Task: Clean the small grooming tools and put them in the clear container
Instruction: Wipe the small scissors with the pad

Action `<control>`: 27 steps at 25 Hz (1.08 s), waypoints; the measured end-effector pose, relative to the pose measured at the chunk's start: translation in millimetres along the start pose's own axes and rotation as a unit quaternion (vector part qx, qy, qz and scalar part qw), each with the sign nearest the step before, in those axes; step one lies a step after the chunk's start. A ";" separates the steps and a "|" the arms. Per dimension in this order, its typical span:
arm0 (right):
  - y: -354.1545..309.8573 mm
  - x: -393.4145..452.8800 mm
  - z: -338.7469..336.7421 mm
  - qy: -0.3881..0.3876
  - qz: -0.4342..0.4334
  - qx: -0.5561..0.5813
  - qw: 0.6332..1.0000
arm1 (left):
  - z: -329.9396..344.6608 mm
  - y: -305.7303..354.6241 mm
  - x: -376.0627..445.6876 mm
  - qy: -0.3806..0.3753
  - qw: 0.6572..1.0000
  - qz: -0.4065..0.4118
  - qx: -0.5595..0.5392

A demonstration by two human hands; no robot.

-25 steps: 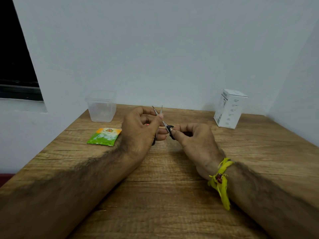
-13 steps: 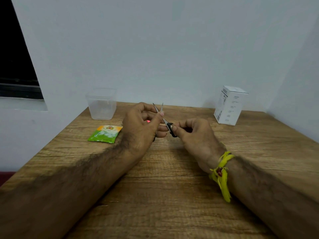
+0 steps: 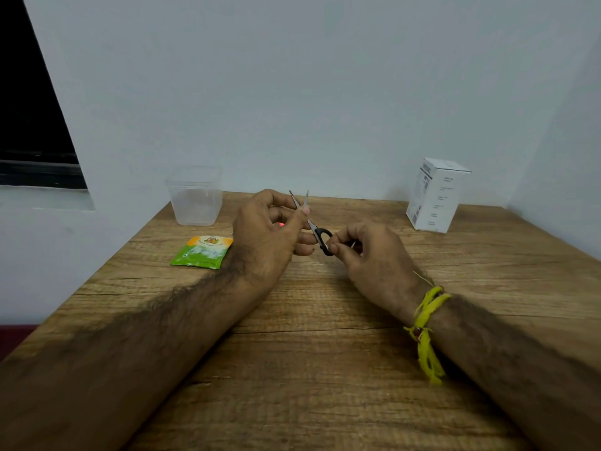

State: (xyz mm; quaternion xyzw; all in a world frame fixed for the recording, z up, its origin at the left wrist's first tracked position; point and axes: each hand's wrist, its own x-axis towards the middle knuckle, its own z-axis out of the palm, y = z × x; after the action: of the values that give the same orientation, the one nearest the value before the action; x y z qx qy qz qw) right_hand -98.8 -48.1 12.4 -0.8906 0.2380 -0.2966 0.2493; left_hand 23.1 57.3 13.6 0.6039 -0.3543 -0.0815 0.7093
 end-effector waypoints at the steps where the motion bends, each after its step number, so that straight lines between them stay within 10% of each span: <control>1: 1.0 0.4 -0.4 -0.001 -0.011 -0.019 1.000 | 0.4 0.1 0.4 -0.001 1.000 -0.002 -0.002; 27: 18.5 12.1 -24.2 -0.099 -0.307 -0.208 0.924 | -7.1 -1.9 7.9 -0.055 0.998 -0.027 0.026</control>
State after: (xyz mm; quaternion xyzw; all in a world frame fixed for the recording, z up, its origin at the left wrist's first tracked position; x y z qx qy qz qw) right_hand -111.0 -76.5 23.5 -0.9767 -0.0165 -0.2130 -0.0222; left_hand 33.8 58.2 14.9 0.6263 -0.3783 -0.1249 0.6701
